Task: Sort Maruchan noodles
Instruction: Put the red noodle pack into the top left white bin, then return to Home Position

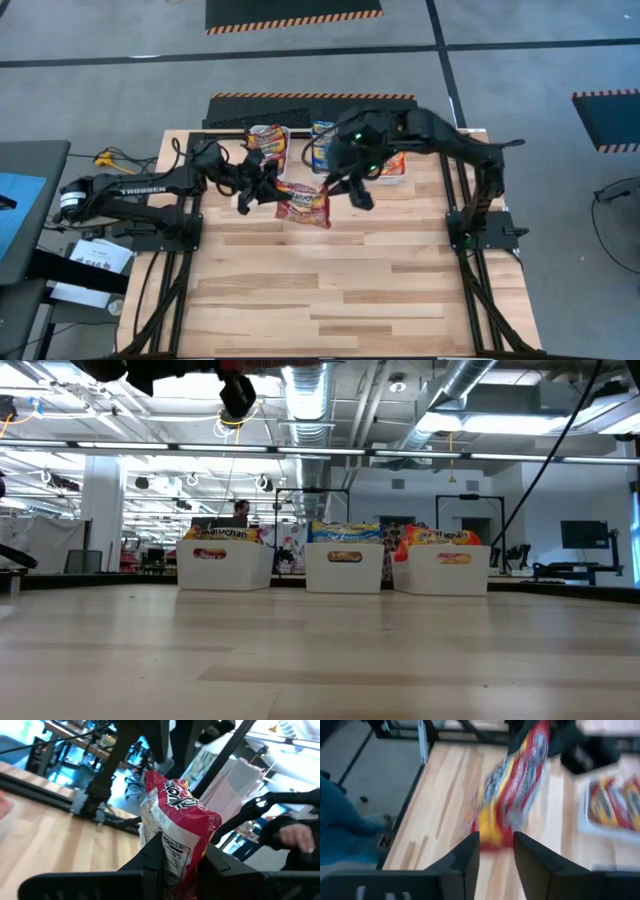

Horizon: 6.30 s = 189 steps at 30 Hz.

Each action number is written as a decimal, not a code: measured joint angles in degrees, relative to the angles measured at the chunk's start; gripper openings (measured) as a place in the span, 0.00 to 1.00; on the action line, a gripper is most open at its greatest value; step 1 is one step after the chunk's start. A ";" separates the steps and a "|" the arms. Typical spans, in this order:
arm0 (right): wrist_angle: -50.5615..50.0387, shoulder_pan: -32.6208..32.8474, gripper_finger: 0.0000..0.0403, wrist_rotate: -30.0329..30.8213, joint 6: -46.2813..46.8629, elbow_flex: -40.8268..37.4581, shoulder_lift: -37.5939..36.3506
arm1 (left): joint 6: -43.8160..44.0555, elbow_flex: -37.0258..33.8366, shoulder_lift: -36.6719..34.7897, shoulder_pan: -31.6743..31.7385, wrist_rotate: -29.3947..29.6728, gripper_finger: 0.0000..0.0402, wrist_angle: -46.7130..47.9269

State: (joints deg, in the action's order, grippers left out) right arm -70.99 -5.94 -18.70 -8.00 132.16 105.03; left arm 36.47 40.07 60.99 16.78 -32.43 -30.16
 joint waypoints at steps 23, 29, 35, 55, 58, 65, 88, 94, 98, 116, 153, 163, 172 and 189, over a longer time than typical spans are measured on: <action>-9.21 -5.84 0.40 1.05 -7.53 2.56 -9.39 | -24.26 0.02 -4.86 34.07 -6.19 0.12 23.51; -9.04 -6.54 0.40 5.51 -5.57 2.57 -7.83 | -34.07 0.04 -4.81 41.69 -7.89 0.12 38.20; -8.14 -8.27 0.40 5.57 -5.44 2.54 -5.87 | -40.36 0.04 -4.79 45.45 -12.33 0.13 43.73; -6.41 -11.63 0.40 5.35 -1.87 2.56 -2.65 | -48.83 0.05 7.59 44.20 -12.21 0.13 41.10; -6.42 -11.62 0.40 5.35 -1.87 2.56 -2.67 | -49.33 0.11 10.63 42.91 -11.85 0.13 38.76; -6.44 -11.84 0.40 5.33 -1.29 2.56 -2.67 | -48.37 0.04 15.63 41.63 -10.38 0.13 33.91; -6.44 -11.84 0.40 5.33 0.07 2.56 -2.67 | -37.33 0.07 15.91 41.70 -5.30 0.32 39.94; -6.53 -11.84 0.40 5.31 0.05 2.56 -2.67 | -33.01 1.49 15.93 41.63 -9.43 0.44 41.82; -6.55 -11.84 0.40 5.29 0.03 2.56 -2.67 | -31.88 3.82 15.93 41.65 -9.51 0.47 43.74; -6.57 -11.73 0.40 5.25 0.05 2.56 -2.69 | -31.46 15.01 16.40 38.15 -7.09 0.48 54.79; -6.33 -11.66 0.40 5.25 1.08 2.56 -2.60 | -35.39 19.03 17.67 29.54 0.87 0.39 70.71; -6.60 -11.63 0.40 5.25 1.99 2.56 -2.58 | -34.91 20.82 17.35 25.67 -6.44 0.39 80.85; -6.54 -11.65 0.40 5.22 1.95 2.56 -2.57 | -33.64 11.68 17.84 18.31 5.37 0.39 71.98; -6.35 -11.12 0.40 5.22 2.61 2.56 -2.56 | -34.70 8.46 17.86 20.25 19.78 0.39 62.08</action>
State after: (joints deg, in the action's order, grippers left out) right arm -77.34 -17.06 -13.47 -5.39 134.72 102.48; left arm 1.76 48.53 78.85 37.03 -12.65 31.92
